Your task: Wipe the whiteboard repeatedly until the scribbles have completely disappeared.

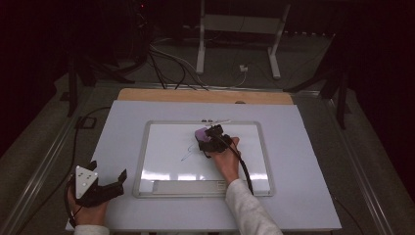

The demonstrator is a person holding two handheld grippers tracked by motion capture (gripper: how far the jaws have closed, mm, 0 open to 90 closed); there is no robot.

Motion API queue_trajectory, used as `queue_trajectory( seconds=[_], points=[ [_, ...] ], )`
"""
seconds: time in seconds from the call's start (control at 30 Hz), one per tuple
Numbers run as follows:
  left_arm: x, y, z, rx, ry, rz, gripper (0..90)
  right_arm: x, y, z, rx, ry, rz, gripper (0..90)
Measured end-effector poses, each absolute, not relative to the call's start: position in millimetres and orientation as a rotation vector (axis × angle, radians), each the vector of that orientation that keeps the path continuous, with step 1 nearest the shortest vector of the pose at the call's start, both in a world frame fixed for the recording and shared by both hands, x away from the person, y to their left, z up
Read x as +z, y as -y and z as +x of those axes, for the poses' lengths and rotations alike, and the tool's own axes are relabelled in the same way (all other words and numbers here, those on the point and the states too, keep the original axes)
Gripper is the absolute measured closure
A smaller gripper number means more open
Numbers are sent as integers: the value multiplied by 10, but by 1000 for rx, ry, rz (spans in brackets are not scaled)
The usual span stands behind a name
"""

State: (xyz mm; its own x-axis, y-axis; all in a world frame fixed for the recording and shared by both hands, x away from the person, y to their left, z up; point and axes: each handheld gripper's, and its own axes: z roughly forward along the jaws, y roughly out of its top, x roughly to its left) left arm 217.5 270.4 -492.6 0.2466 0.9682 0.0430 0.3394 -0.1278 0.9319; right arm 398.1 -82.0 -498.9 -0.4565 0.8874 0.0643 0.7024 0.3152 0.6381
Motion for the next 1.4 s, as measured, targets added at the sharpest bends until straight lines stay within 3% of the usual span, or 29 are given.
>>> queue_trajectory(
  seconds=[0.27,0.53,0.83,1.13,1.4],
  points=[
    [-4926,-2702,2173,899,-1236,1640,6,-4988,658,3868,929,-2412,1312,413],
    [-4928,-2708,2175,898,-1238,1639,6,-4983,857,3987,881,-2300,1451,413],
    [-4928,-2701,2177,900,-1234,1644,6,-4981,599,3818,930,-2446,1288,413],
    [-4928,-2704,2177,899,-1235,1641,6,-4991,797,3911,911,-2337,1407,412],
    [-4929,-2692,2180,899,-1234,1645,6,-4994,520,3721,956,-2463,1249,412]
  ],
)
